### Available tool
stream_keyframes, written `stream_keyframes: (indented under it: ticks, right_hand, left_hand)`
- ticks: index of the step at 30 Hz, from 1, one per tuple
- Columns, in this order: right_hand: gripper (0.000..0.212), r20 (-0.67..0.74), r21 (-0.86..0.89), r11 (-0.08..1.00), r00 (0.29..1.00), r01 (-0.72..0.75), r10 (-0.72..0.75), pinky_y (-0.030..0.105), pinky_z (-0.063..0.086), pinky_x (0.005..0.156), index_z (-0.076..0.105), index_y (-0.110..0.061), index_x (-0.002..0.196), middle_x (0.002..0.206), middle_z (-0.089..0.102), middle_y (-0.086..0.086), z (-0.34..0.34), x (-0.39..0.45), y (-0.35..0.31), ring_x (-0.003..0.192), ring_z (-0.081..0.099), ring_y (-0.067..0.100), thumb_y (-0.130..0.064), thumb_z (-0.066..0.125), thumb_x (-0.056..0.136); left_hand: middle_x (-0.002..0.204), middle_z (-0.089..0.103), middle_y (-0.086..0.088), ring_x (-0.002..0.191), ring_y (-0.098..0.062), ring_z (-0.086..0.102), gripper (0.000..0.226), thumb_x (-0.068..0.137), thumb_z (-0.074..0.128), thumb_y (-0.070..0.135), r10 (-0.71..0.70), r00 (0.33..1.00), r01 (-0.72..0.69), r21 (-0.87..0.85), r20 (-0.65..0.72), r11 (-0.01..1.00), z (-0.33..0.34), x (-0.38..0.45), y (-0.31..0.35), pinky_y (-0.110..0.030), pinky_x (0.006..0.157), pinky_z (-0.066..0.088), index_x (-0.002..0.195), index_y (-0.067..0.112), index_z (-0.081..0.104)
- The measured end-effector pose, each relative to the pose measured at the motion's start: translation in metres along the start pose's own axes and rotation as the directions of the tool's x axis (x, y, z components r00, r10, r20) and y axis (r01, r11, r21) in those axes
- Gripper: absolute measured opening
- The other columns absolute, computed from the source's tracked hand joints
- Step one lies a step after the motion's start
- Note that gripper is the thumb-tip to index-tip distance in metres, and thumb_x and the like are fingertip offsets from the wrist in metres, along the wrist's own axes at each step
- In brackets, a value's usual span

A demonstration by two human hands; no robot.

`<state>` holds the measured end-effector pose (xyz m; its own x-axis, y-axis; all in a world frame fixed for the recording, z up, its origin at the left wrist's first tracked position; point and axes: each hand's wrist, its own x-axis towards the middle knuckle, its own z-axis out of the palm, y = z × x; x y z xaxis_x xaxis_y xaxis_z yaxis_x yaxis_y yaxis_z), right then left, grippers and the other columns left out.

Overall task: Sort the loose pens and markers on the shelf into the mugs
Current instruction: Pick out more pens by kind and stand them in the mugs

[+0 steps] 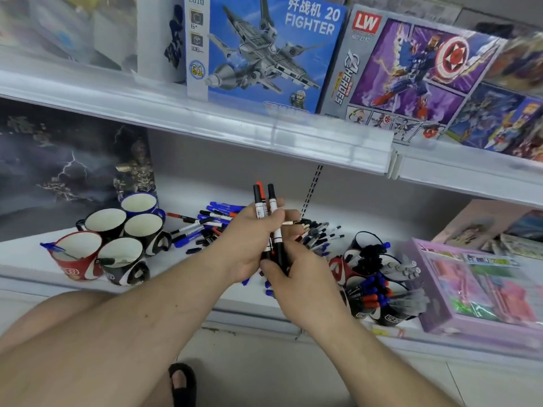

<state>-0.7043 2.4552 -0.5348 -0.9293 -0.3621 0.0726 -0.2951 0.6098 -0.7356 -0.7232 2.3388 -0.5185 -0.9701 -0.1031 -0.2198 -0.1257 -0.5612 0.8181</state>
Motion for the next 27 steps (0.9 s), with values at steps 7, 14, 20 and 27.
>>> stream_keyframes:
  ticks: [7, 14, 20, 27]
  right_hand:
    - [0.060, -0.029, -0.699, 0.714, 0.996, 0.039, -0.083, 0.031, 0.040, 0.057, 0.048, -0.002, 0.136, 0.102, 0.066, 0.014, -0.007, 0.001, 0.026, 0.081, 0.069, 0.032, -0.009, 0.067, 0.080]
    - [0.039, -0.014, -0.456, 0.889, 0.999, 0.039, -0.051, 0.034, 0.042, 0.069, 0.048, -0.005, 0.136, 0.102, 0.059, 0.014, -0.038, 0.005, 0.065, 0.088, 0.060, 0.032, -0.011, 0.048, 0.097]
    - [0.023, -0.213, 0.468, 0.830, 0.873, -0.303, 0.439, 0.022, 0.051, 0.052, 0.068, -0.013, 0.114, 0.068, 0.066, 0.007, -0.088, 0.015, 0.083, 0.050, 0.055, 0.009, -0.006, 0.052, 0.100]
    - [0.024, -0.487, 0.114, 0.916, 0.782, -0.384, 0.388, 0.042, 0.060, 0.078, 0.072, -0.013, 0.112, 0.092, 0.075, 0.005, -0.142, 0.050, 0.159, 0.076, 0.070, 0.022, -0.006, 0.057, 0.095]
  left_hand:
    - [0.068, 0.053, -0.004, 0.058, -0.017, 0.049, 0.029, 0.102, 0.051, 0.018, -0.193, 0.946, 0.204, 0.017, -0.261, 0.979, 0.032, 0.024, -0.033, -0.028, 0.060, 0.047, 0.074, 0.009, 0.054]
    - [0.076, 0.051, -0.003, 0.069, -0.021, 0.046, 0.030, 0.097, 0.055, 0.026, -0.288, 0.913, 0.309, 0.029, -0.291, 0.951, 0.058, 0.052, -0.053, -0.034, 0.071, 0.041, 0.070, 0.014, 0.054]
    - [0.054, 0.047, 0.002, 0.041, -0.010, 0.034, 0.035, 0.090, 0.065, 0.047, -0.274, 0.946, 0.301, 0.158, -0.175, 0.940, 0.066, 0.073, -0.067, -0.024, 0.043, 0.031, 0.071, 0.018, 0.063]
    - [0.077, 0.060, 0.002, 0.055, -0.012, 0.037, 0.025, 0.094, 0.060, 0.046, -0.182, 0.949, 0.255, 0.283, -0.259, 0.925, 0.051, 0.089, -0.071, -0.024, 0.047, 0.029, 0.093, 0.020, 0.060]
